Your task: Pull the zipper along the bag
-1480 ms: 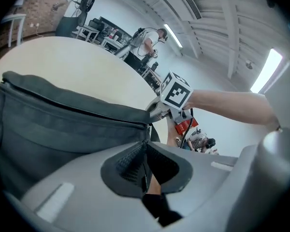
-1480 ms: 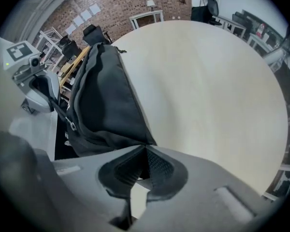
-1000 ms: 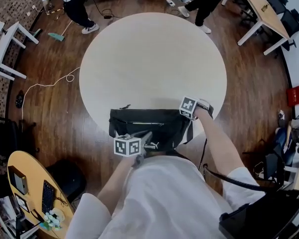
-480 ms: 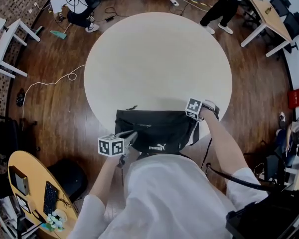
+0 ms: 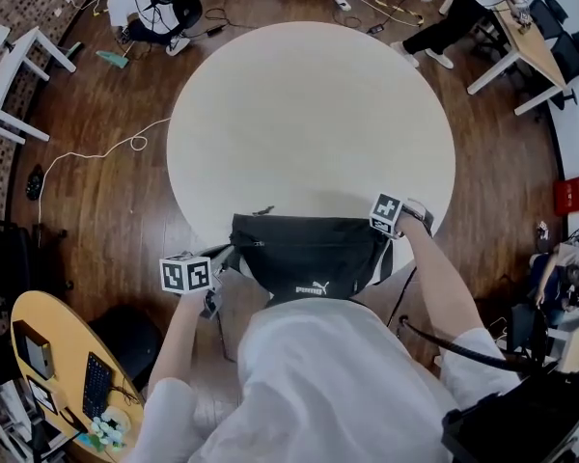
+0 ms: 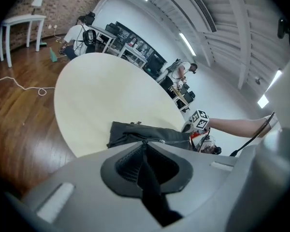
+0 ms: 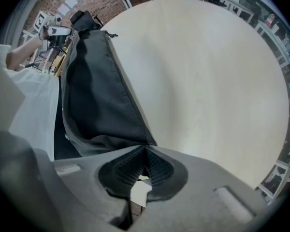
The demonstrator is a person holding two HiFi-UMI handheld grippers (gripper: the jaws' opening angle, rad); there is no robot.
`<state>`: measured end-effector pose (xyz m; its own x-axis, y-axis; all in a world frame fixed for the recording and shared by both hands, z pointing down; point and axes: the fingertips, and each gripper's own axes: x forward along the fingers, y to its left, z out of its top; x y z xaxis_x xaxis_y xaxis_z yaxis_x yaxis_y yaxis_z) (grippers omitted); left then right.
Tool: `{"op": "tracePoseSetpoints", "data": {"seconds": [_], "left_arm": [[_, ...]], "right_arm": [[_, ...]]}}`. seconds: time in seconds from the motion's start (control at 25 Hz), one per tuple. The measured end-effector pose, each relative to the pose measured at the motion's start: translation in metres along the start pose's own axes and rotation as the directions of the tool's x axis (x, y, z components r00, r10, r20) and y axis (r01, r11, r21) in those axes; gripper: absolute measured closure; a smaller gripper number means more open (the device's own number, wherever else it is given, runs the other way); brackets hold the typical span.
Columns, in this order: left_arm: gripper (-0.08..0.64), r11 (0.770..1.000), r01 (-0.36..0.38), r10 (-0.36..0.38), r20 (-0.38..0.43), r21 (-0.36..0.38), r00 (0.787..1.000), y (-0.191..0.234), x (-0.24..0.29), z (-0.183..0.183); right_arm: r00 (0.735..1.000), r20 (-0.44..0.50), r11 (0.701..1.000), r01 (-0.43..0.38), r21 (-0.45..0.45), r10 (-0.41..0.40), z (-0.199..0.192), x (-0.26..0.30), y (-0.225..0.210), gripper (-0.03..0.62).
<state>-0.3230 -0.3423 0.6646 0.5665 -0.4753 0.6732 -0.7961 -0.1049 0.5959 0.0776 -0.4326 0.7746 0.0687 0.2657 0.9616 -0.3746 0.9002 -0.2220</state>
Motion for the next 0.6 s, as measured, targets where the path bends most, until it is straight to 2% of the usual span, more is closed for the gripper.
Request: {"op": "tracePoseSetpoints", "data": {"seconds": [0.12,0.2,0.28,0.4,0.6], "left_arm": [[0.518,0.998,-0.062,0.062,0.01,-0.012,0.998,0.02,-0.005,0.007],[0.518,0.995,-0.098,0.098,0.006,0.006,0.995,0.033,-0.005,0.009],[0.518,0.988,-0.145,0.145,-0.008,0.046,0.989,0.047,0.0,0.01],[0.518,0.968,-0.204,0.21,-0.029,0.143,0.977,0.066,0.013,0.01],[0.518,0.942,-0.246,0.254,-0.008,0.228,0.967,0.083,0.032,0.028]], "right_arm": [[1.0,-0.006,1.0,-0.003,0.019,0.003,-0.003,0.001,0.0,0.601],[1.0,-0.011,1.0,-0.001,0.029,0.002,-0.003,0.001,0.0,0.601],[1.0,-0.013,0.999,0.003,0.036,-0.002,-0.001,0.001,-0.001,0.601],[1.0,-0.018,0.999,0.016,0.042,-0.015,-0.001,0.001,0.0,0.601],[0.997,-0.042,0.996,0.07,0.054,-0.068,0.002,-0.002,0.0,0.601]]}}
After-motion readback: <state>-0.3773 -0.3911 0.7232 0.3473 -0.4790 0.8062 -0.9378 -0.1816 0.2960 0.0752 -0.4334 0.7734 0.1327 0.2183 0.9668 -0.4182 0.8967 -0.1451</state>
